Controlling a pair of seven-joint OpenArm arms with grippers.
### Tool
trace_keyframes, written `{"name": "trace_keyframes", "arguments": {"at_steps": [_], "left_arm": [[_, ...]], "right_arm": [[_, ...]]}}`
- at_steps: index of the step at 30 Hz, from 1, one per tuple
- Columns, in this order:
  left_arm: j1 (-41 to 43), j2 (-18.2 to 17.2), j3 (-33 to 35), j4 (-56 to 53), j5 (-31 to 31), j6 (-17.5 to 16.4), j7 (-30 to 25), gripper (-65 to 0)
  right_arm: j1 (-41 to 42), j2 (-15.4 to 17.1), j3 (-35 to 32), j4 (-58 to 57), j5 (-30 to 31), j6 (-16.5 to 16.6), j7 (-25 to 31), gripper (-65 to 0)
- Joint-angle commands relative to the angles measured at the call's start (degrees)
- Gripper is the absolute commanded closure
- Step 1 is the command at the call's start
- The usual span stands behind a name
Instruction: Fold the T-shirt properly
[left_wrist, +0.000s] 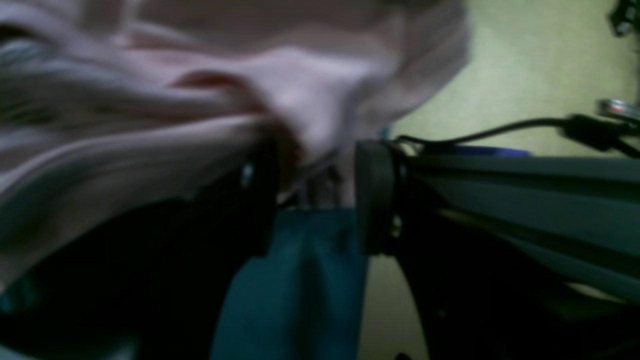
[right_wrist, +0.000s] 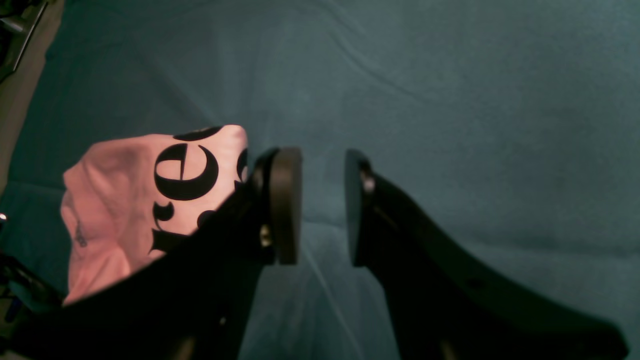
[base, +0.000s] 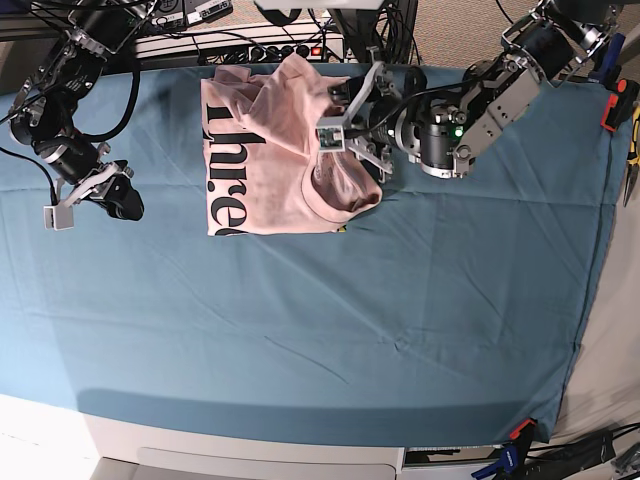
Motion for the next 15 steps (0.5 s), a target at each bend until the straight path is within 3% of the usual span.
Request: {"name": "trace_keyframes", "arguments": {"at_steps": [1,9,11,13,15], "left_arm": [[-0.6,0.0,-0.3,0.9,-1.3,-0.7,-0.2,-25.8],[-0.5,0.2,-0.3,0.9,-2.5,-0.7,-0.6,-24.1],[-0.5,0.5,-0.3,0.9,-2.4,-0.2,-0.7,-15.5],[-0.4,1.0,-0.3,0.9,-1.5,-0.2,-1.1,-2.9],[-0.5,1.3,-0.3,0.9,0.2,-0.2,-2.2,0.0]], "right_arm": [[0.6,1.0,0.3,0.9,0.9,0.1,1.3,-15.5],[0.6,0.9,0.3,0.9,1.0,0.1,1.3,-15.5],[0.7,0.9,0.3,0.9,0.9,0.1,1.3,-15.5],[0.6,0.9,0.3,0.9,0.9,0.1,1.3,-15.5],[0.6,0.9,0.3,0.9,0.9,0.1,1.3,-15.5]]}}
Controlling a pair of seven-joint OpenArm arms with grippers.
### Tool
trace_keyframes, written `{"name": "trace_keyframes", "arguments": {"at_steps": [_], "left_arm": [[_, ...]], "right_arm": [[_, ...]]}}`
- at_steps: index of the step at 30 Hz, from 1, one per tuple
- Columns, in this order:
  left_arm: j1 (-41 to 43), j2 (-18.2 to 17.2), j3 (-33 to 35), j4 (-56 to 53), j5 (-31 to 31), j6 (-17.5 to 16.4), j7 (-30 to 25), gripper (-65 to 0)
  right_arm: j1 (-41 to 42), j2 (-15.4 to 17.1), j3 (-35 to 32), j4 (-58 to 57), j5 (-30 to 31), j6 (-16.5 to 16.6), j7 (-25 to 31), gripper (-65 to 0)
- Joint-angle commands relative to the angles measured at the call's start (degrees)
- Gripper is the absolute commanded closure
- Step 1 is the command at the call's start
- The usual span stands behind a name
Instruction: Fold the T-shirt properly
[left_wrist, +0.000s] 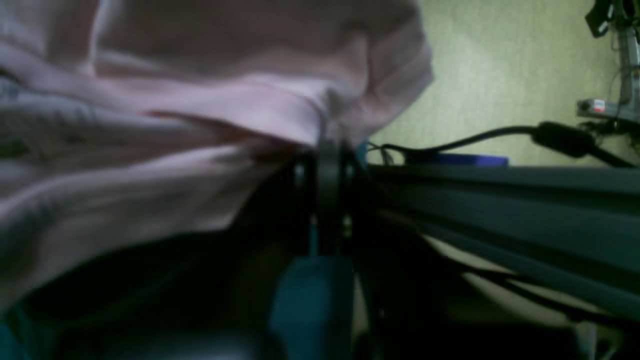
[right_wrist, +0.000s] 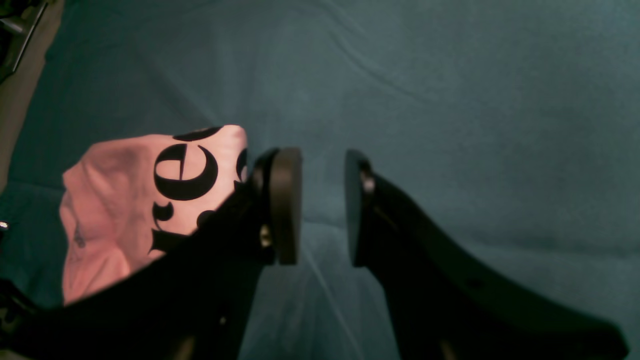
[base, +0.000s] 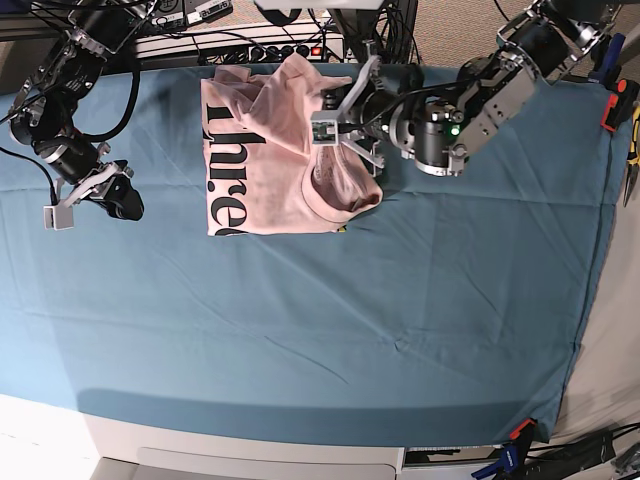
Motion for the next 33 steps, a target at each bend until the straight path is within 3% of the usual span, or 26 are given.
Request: {"name": "trace_keyframes", "arguments": {"at_steps": [1,7,18,33], "left_arm": [[-0.8,-0.2,-0.3,0.9,-0.2,-0.1,-1.6,0.0],[-0.9,-1.4,-0.3,0.9,5.5,1.3,-1.7,0.0],[-1.1,-6.9,-0.3,0.9,5.3,1.4,-0.7,0.0],[-6.5,-7.0,-0.3,0.9,3.5,3.4,-0.7,0.0]], "right_arm": [[0.6,1.0,0.3,0.9,0.9,0.1,1.3,-15.5],[0.7,0.9,0.3,0.9,0.9,0.1,1.3,-15.5],[0.7,0.9,0.3,0.9,0.5,0.1,1.3,-15.5],[0.6,0.9,0.3,0.9,0.5,0.1,1.2,-15.5]]}}
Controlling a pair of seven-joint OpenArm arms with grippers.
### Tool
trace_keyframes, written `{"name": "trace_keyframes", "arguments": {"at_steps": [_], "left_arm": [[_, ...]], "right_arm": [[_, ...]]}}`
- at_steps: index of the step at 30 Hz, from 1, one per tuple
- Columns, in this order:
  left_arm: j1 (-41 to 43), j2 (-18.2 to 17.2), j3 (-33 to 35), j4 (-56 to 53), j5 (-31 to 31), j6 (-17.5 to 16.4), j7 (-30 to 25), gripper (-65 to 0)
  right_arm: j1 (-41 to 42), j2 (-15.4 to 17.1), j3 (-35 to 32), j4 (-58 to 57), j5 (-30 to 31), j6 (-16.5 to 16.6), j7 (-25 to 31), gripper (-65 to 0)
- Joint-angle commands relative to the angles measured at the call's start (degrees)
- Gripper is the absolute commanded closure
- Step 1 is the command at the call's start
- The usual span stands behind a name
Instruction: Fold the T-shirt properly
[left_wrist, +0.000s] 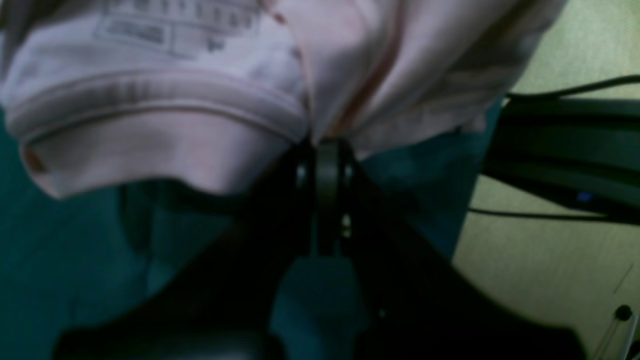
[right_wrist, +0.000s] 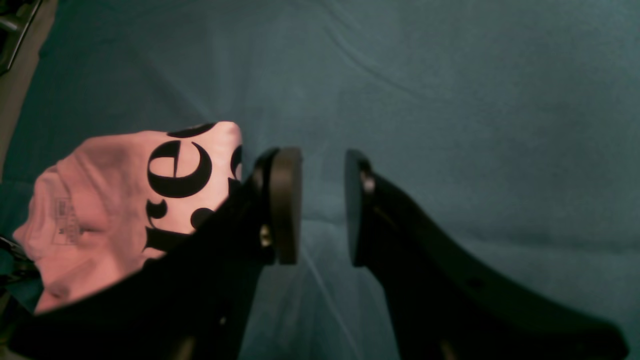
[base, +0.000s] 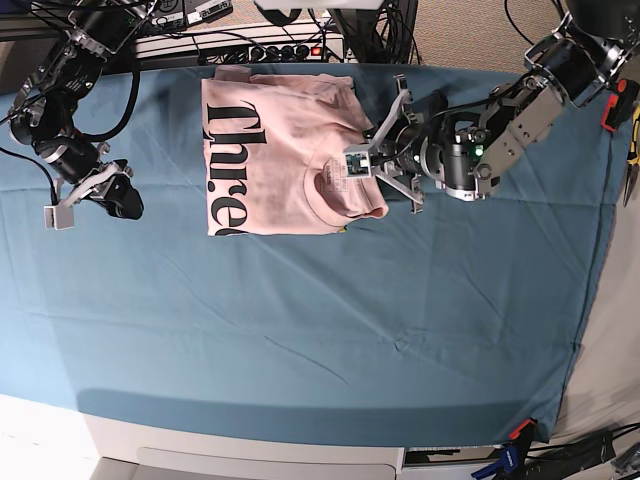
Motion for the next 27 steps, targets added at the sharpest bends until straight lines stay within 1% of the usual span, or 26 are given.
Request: {"name": "trace_keyframes", "arguments": {"at_steps": [1,5,8,11,13,15,20,21,23,24,25,26,27], "left_arm": [[-1.0,-0.3,-0.3,0.9,-0.8,0.5,-0.4,0.0],[-0.9,-0.3,-0.3,0.9,-2.2,0.4,0.1,0.0],[-0.9,-0.5,-0.3,0.9,-4.6,0.4,1.9,0.0],[-0.9,-0.5,-0.3,0.9,-7.5,-1.1,4.3,0.0],[-0.9,-0.8,-0.3,0.9,-9.4,-2.1,5.0,0.0],[-0.9,-1.4,-0.3,0.9,-10.8,-2.2,5.0,0.0],[-0.9,-2.3,-0.3,0.9,-10.9,-2.2,5.6,0.0],[-0.9,-2.4,-0.3,0.9,-10.9,-2.2,5.6,-5.8],[-0.9,-2.5,-0.3,0.9,-9.7,-2.2,5.6,-21.3],[-0.9,-2.5,-0.3,0.9,-8.7,-2.0,5.4,-28.0],[-0.9,-2.6,-0.3,0.9,-7.6,-1.0,5.1,-32.4],[-0.9,-2.7,-0.3,0.9,-6.3,0.2,4.2,-34.3],[-1.0,-2.7,-0.3,0.9,-5.0,1.2,3.6,-34.6]], "right_arm": [[0.6,0.9,0.3,0.9,1.4,0.1,1.2,-15.5],[0.6,0.9,0.3,0.9,1.1,0.1,1.2,-15.5],[0.6,0.9,0.3,0.9,1.0,0.1,1.1,-15.5],[0.6,0.9,0.3,0.9,0.9,0.1,1.0,-15.5],[0.6,0.9,0.3,0.9,0.9,0.1,1.0,-15.5],[0.6,0.9,0.3,0.9,0.9,0.1,1.0,-15.5],[0.6,0.9,0.3,0.8,0.9,0.1,1.0,-15.5],[0.6,1.0,0.3,0.8,0.9,0.1,1.0,-15.5],[0.7,1.0,0.3,0.8,-0.9,0.1,1.1,-15.6],[0.7,1.0,0.3,0.8,-2.0,0.1,1.1,-15.8],[0.6,1.0,0.3,0.8,-2.8,0.1,1.2,-18.3],[0.6,1.0,0.3,0.8,-3.1,0.1,1.4,-22.6],[0.6,1.1,0.3,0.8,-3.1,0.1,1.9,-27.4]]}}
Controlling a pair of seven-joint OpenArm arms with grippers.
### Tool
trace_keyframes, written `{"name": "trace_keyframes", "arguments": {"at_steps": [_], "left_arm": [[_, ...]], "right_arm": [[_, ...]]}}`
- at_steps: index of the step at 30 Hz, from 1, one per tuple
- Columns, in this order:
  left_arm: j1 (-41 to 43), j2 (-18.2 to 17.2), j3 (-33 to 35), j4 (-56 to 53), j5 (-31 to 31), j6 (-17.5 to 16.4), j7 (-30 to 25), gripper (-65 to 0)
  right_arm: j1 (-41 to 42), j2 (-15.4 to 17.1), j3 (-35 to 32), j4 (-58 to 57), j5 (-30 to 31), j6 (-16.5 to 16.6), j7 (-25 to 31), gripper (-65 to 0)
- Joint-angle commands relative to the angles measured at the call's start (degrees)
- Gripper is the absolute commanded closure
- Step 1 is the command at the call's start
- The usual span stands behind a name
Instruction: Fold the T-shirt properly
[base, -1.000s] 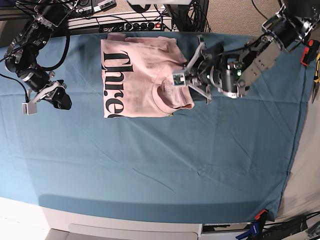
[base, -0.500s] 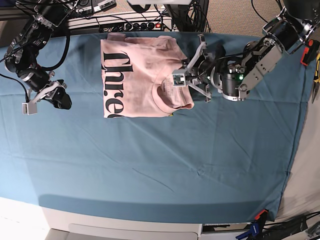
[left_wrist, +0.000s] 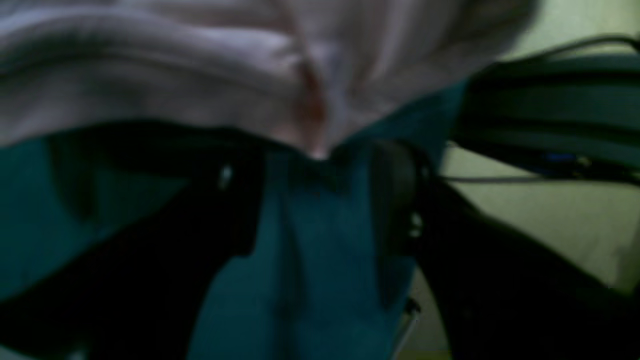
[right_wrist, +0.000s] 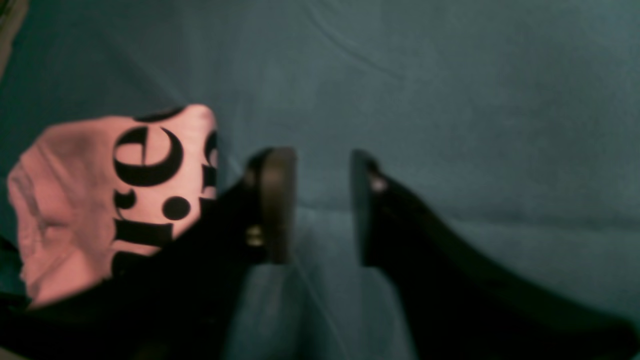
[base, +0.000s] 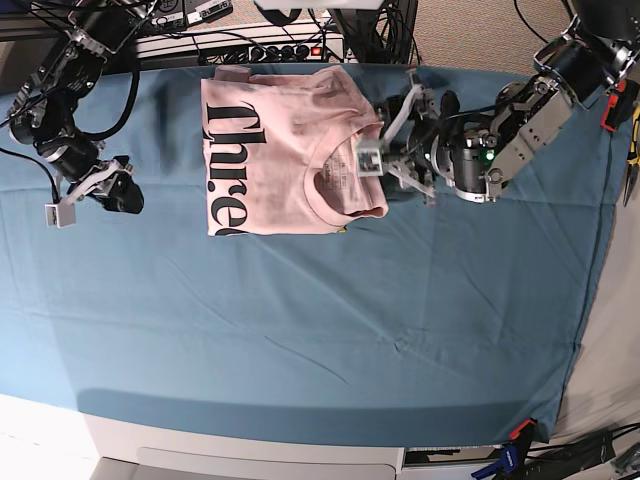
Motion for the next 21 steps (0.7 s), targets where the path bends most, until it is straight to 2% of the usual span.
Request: {"name": "trace_keyframes", "arguments": {"at_steps": [1,2,6,10,12,14,18,21], "left_arm": [[-1.0,-0.4,-0.3,0.9,0.3,0.0,-0.9,-34.6],[-1.0,-0.4,-0.3,0.9,1.1,0.1,-1.1,-34.6],[-1.0,-1.3,-0.3,0.9,2.0,0.1,-2.1,-34.6],[-0.9,-1.9,-0.3,0.9,2.0,0.2,-2.3,-34.6],[-0.9,-2.0,-0.3,0.9,2.8,0.2,-2.3,-34.6],[-0.9,-2.0,-0.3,0.9,4.0,0.9,-2.6,-34.6],[-0.9,-2.0,-0.3,0.9,4.5,1.6,-3.0,-34.6],[-0.9,-2.0,-0.3,0.9,4.6,1.6,-3.0,-34.6]], "right_arm": [[0.7,1.2,0.1,0.8,1.3,0.1,2.2,-31.4],[0.7,1.4,-0.4,0.8,0.8,0.1,3.4,-33.4],[1.9,2.2,-5.8,0.0,-6.1,0.1,7.3,-33.6],[7.6,2.2,-13.6,-7.3,-8.5,0.1,6.9,-33.6],[11.5,2.2,-17.2,-12.4,-8.4,-1.3,5.2,-33.6],[15.4,2.2,-19.6,-17.0,-6.1,-2.3,2.3,-33.6],[21.2,2.2,-20.5,-22.6,5.3,-2.3,-4.3,-33.6],[23.1,2.1,-20.5,-24.8,7.7,-2.2,-5.9,-33.6]]}}
